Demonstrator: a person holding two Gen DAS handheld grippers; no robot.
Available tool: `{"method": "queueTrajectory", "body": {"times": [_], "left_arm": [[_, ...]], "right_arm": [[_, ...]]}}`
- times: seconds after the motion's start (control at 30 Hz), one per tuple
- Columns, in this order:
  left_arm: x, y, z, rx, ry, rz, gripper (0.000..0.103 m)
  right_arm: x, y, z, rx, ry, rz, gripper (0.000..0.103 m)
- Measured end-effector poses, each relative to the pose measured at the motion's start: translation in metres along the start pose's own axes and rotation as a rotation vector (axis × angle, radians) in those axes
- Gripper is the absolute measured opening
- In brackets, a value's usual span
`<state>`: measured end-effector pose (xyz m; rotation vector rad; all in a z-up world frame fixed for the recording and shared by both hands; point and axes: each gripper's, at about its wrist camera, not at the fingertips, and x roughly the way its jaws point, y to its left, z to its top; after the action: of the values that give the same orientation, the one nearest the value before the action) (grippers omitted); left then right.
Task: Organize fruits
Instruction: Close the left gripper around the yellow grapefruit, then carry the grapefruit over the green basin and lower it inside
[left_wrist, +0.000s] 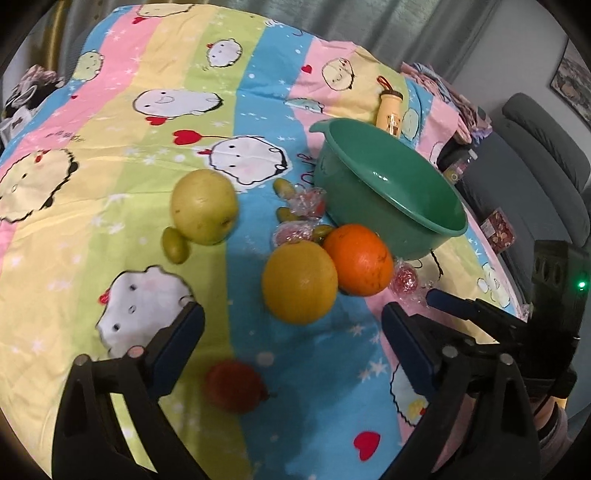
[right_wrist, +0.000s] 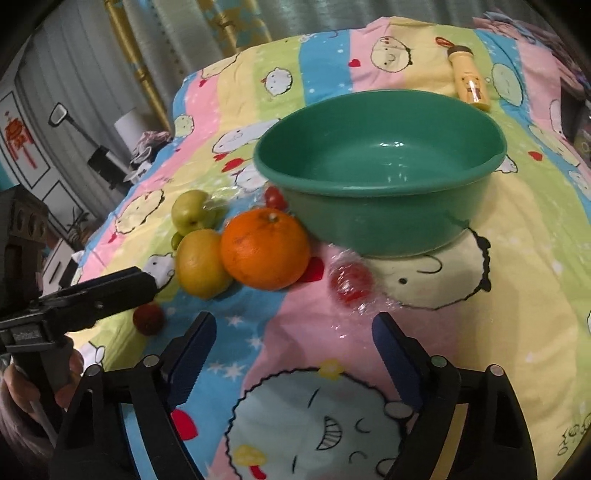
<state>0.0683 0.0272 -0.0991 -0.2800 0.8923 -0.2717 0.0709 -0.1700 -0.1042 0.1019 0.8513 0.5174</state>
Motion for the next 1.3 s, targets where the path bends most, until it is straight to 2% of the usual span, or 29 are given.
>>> {"method": "queueTrajectory", "body": {"times": [0.07,0.13,0.3,0.53,0.63,0.7,0.77,0.83,0.9,1.3], "left_arm": [[0.007,-0.001,0.004,0.002,0.011,0.003,0.090],[0.014,0.000,0.008,0.000,0.026,0.003,0.089],[0.027,0.001,0.015,-0.001,0.063,-0.011,0.079],[0.034,0.008,0.018,-0.046,0.109,-0.074,0.074],[0.034,0.011,0.018,-0.054,0.115,-0.079,0.071],[0.035,0.012,0.019,-0.056,0.121,-0.090,0.061],[0.037,0.013,0.020,-0.057,0.128,-0.095,0.058],[0.037,0.015,0.020,-0.062,0.128,-0.093,0.056],[0.038,0.018,0.021,-0.070,0.129,-0.092,0.053],[0.025,0.013,0.021,-0.035,0.087,-0.068,0.054]], "right_arm": [[0.001,0.002,0.003,-0.020,0.002,0.016,0.076],[0.004,0.006,0.005,-0.043,0.007,0.027,0.075],[0.015,0.025,0.004,-0.084,0.040,0.131,0.069],[0.043,0.034,0.005,-0.024,0.081,0.252,0.062],[0.056,0.038,0.009,-0.003,0.074,0.227,0.059],[0.060,0.041,0.011,0.006,0.060,0.225,0.058],[0.063,0.046,0.013,-0.004,0.051,0.220,0.057],[0.068,0.049,0.015,-0.016,0.059,0.218,0.050],[0.068,0.049,0.017,-0.011,0.059,0.219,0.050],[0.061,0.052,0.016,-0.037,0.015,0.234,0.049]]}}
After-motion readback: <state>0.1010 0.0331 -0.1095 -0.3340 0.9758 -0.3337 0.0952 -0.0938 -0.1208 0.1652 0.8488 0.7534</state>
